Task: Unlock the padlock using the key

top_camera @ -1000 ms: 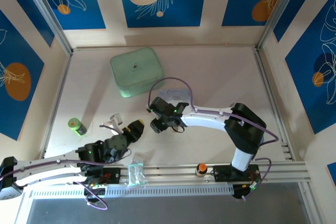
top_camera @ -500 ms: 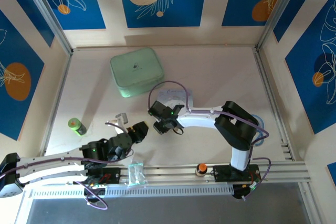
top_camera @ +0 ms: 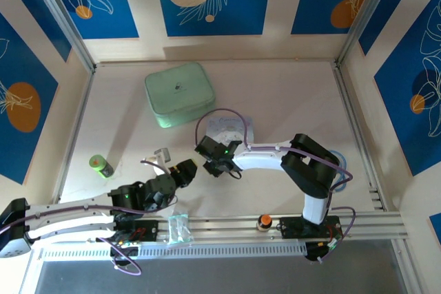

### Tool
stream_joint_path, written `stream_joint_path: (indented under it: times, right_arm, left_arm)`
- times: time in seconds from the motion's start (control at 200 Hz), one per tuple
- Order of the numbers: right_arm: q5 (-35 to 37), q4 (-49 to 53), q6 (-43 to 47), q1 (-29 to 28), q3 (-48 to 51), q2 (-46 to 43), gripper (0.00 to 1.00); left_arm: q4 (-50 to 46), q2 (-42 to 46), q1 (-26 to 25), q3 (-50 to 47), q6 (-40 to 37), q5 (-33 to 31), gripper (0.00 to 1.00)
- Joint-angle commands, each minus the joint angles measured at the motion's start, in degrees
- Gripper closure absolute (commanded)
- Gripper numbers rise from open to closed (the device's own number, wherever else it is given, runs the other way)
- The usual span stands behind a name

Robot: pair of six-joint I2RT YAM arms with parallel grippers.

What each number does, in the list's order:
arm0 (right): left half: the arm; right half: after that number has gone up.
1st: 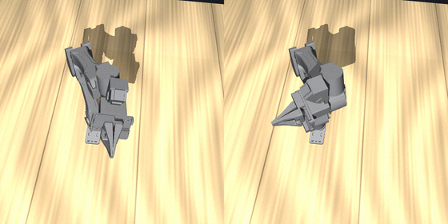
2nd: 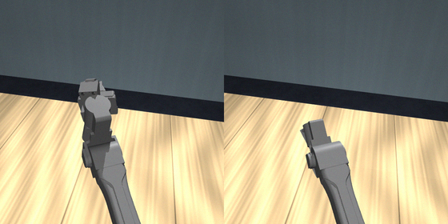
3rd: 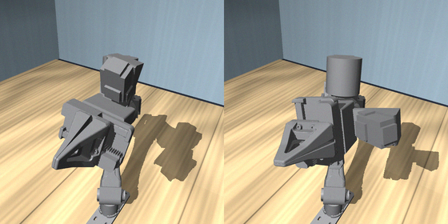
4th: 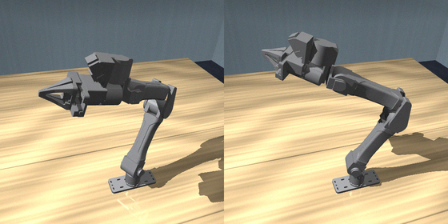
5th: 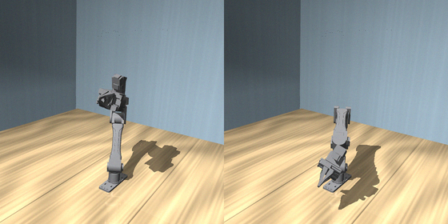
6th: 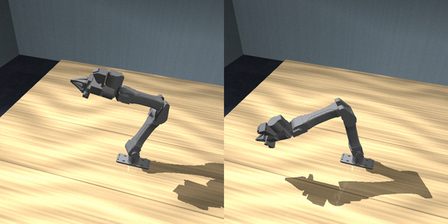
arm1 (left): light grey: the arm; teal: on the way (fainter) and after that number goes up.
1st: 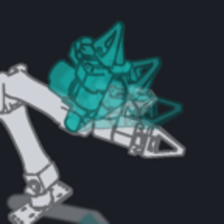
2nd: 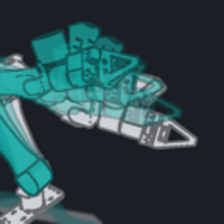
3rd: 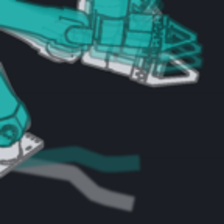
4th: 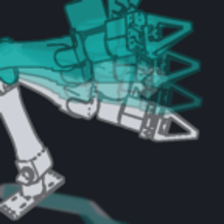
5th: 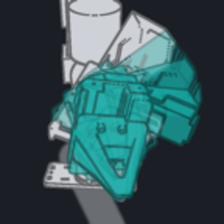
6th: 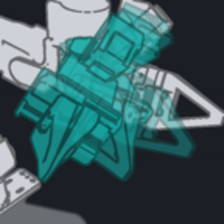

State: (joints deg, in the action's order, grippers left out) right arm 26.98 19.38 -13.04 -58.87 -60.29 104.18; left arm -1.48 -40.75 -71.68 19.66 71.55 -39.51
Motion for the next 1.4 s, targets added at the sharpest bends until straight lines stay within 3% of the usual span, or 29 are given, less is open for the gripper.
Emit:
stream_joint_path:
  times: [0.0,0.205,0.715,0.81,0.905,0.98,1.396]
  right_arm:
    - [1.3,4.5,-0.6,-0.9,1.3,1.0,0.79]
    - [2.2,4.8,-2.0,-0.7,1.6,1.1,1.00]
    - [-9.5,2.4,-9.8,1.0,4.1,-10.9,1.00]
    - [-6.9,3.0,-10.3,1.3,4.6,-11.9,1.00]
    - [-2.3,6.5,-9.3,1.2,2.4,-9.4,0.81]
    - [-1.2,8.2,-8.7,1.1,0.6,-7.1,0.74]
    - [0.6,6.2,-8.8,0.7,-0.9,-2.1,0.71]
  left_arm:
    - [1.9,-0.1,0.4,-0.5,0.3,-0.2,0.44]
    - [1.9,0.4,0.4,-0.6,0.3,-0.5,0.44]
    - [2.2,1.2,0.4,-2.2,1.5,-0.5,0.44]
    - [2.7,1.0,0.4,-2.3,1.4,-0.5,0.44]
    - [3.0,0.8,0.3,-2.3,1.0,-0.7,0.44]
    - [3.2,0.4,0.4,-2.2,0.9,-0.6,0.44]
    - [3.8,-0.2,0.4,-2.4,1.4,-0.1,0.44]
